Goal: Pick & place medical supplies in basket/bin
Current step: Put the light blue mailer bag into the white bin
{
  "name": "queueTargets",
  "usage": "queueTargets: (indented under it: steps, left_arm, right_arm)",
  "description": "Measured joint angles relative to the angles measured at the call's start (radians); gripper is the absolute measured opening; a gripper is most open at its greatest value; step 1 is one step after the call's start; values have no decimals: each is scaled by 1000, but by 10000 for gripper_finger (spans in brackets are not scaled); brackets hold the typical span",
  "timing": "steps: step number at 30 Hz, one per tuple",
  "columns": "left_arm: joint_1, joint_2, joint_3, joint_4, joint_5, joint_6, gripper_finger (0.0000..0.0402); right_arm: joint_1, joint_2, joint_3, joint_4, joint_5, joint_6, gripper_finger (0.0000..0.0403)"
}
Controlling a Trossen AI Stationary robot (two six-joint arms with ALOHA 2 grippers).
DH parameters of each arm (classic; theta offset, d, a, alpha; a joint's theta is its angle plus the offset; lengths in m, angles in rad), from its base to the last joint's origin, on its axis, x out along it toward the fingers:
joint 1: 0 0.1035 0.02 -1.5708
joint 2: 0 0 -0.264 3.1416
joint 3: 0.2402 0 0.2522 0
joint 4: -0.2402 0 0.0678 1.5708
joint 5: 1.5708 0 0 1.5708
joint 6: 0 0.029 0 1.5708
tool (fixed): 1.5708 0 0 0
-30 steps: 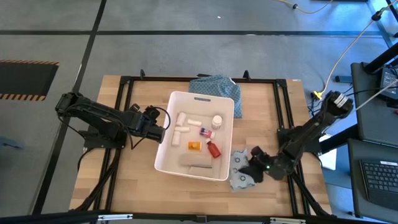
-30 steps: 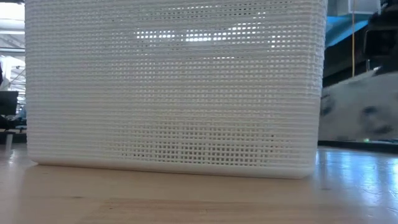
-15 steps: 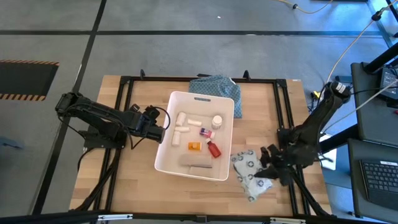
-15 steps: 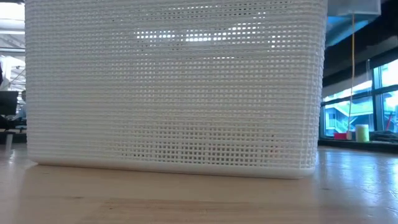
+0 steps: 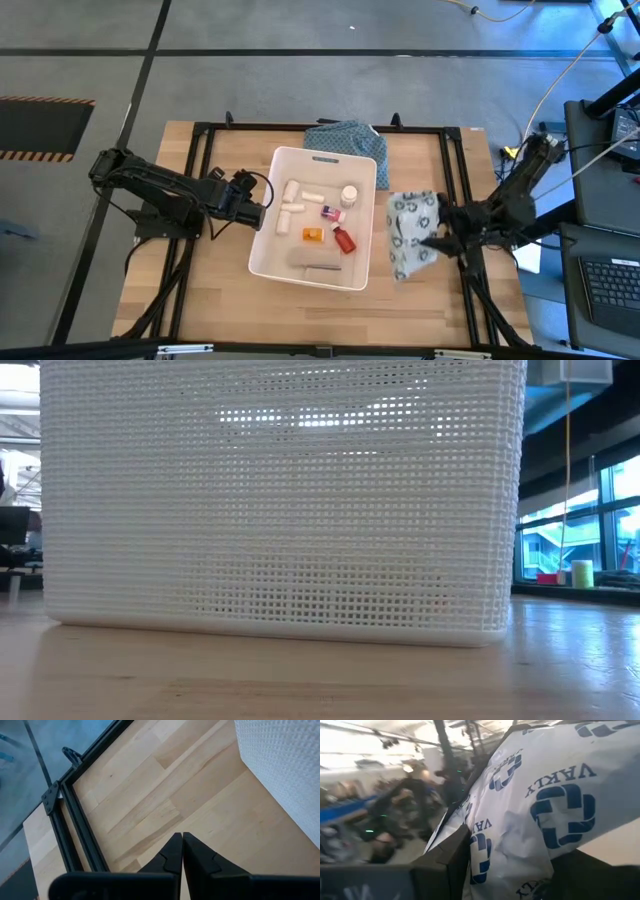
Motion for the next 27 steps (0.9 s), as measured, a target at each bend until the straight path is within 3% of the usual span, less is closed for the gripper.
queueTargets:
  steps: [6, 14, 22, 27]
  left_arm:
    - [0, 0, 0, 0, 0, 0, 8]
    - [0, 0, 0, 0, 3, 0, 7]
    - [0, 0, 0, 0, 14, 0, 6]
    - [0, 0, 0, 0, 86, 16, 9]
  right_arm:
    - [-157, 76, 243, -288, 7, -97, 177]
    - [-401, 333, 583, -613, -11, -139, 177]
    - [-619, 638, 852, -729, -236, -338, 177]
    - [-747, 817, 973, -853, -433, -336, 177]
